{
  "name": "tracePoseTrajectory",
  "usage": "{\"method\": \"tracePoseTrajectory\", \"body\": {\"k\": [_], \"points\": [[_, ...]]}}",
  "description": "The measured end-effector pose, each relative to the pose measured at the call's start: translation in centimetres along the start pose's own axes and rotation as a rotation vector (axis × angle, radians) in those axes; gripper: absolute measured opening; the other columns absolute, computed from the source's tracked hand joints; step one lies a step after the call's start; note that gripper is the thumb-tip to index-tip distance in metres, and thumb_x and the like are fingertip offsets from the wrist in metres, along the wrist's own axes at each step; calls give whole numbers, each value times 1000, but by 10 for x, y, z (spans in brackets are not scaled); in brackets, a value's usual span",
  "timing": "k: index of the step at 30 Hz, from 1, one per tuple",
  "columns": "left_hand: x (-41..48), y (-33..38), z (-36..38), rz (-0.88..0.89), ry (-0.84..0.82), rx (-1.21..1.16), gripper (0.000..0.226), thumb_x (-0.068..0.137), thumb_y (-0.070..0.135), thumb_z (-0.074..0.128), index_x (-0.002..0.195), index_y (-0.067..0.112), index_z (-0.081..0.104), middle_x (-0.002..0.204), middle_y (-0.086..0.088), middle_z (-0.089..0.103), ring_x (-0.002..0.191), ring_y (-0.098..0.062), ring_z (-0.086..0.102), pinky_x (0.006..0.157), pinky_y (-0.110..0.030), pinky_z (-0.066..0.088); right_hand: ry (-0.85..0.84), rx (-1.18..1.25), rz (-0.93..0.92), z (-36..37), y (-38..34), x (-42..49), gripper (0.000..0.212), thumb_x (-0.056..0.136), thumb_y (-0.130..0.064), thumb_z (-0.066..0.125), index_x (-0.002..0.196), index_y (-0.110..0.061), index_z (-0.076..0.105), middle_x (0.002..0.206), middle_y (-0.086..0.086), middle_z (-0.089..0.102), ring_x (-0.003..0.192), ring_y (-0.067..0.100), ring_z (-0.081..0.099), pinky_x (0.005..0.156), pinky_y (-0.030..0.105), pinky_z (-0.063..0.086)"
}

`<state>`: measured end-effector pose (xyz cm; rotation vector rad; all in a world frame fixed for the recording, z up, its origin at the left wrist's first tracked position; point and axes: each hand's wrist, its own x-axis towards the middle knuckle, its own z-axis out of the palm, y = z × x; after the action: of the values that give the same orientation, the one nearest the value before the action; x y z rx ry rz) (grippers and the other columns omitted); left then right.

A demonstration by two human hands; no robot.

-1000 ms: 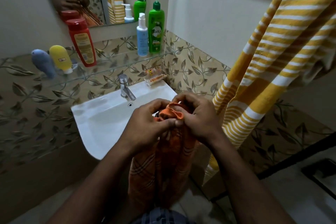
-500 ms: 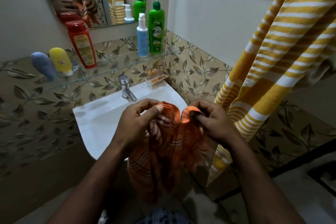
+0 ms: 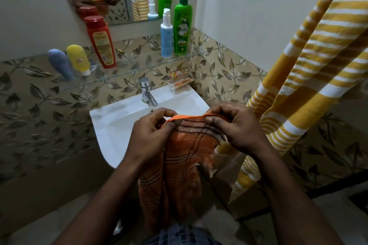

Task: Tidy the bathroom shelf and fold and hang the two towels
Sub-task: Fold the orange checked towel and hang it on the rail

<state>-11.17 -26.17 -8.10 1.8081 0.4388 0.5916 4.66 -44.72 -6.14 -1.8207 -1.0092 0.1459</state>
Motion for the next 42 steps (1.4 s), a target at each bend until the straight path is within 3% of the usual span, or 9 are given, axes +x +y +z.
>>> {"method": "tracePoseTrajectory", "body": {"k": [6, 12, 16, 19, 22, 26, 33, 37, 42], "points": [[-5, 4, 8, 36, 13, -29, 5, 93, 22, 77, 92, 25, 81, 94, 4, 77, 75, -16, 71, 64, -32, 55, -70, 201, 25, 9, -5, 9, 8, 97, -14, 71, 91, -15, 76, 85, -1, 74, 82, 17, 70, 78, 39, 59], [-6, 10, 4, -28, -39, -88, 13, 88, 32, 83, 80, 22, 79, 73, -7, 75, 63, -36, 72, 59, -47, 58, -55, 647, 201, 21, -16, 10, 19, 93, -26, 63, 93, -7, 68, 80, 6, 65, 76, 22, 62, 69, 35, 54], [-8, 5, 2, 12, -157, 10, 25, 81, 48, 82, 84, 23, 78, 83, -7, 75, 69, -36, 73, 66, -59, 60, -45, 514, 183, 23, -15, 18, 18, 101, -25, 64, 90, -13, 71, 74, -4, 61, 70, 14, 55, 64, 31, 45], [-12, 4, 1, -43, -230, -56, 25, 87, 43, 77, 86, 18, 75, 82, -11, 76, 73, -34, 75, 73, -58, 62, -55, 338, 106, 19, -10, 24, 13, 99, -17, 71, 87, -13, 76, 77, -8, 68, 72, 8, 61, 68, 28, 47], [-14, 1, 4, -34, -127, -62, 15, 90, 34, 73, 91, 19, 77, 84, -11, 76, 77, -28, 72, 76, -50, 58, 18, 404, 153, 13, -5, 26, 7, 89, -14, 80, 85, -11, 75, 74, 0, 74, 70, 14, 68, 65, 31, 56], [-13, 0, 8, -77, 69, -80, 9, 92, 28, 76, 95, 20, 79, 88, -17, 76, 86, -42, 72, 80, -55, 58, -99, 428, 182, 2, 6, 26, 8, 94, -16, 73, 90, -10, 74, 78, 6, 73, 71, 24, 67, 67, 40, 56], [-12, 4, 26, -21, 76, 81, 4, 92, 30, 79, 91, 26, 82, 67, 6, 72, 63, -14, 66, 63, -35, 53, -4, 463, 232, 24, 9, 24, 15, 106, -15, 55, 100, -22, 68, 68, -4, 56, 60, 14, 49, 59, 33, 42], [-10, 4, 30, -42, 159, 75, 5, 90, 29, 81, 89, 24, 82, 72, 6, 76, 67, -20, 70, 64, -39, 56, -100, 210, 62, 22, 17, 24, 13, 100, -26, 57, 103, -26, 70, 88, -14, 66, 73, 14, 61, 69, 38, 52], [-8, 2, 37, -78, 247, 111, 6, 86, 29, 85, 84, 24, 81, 61, 17, 68, 57, 0, 60, 57, -19, 46, -242, 264, 36, 4, 26, 26, 13, 90, -27, 76, 100, -19, 76, 88, -7, 73, 77, 10, 67, 70, 31, 52]]}}
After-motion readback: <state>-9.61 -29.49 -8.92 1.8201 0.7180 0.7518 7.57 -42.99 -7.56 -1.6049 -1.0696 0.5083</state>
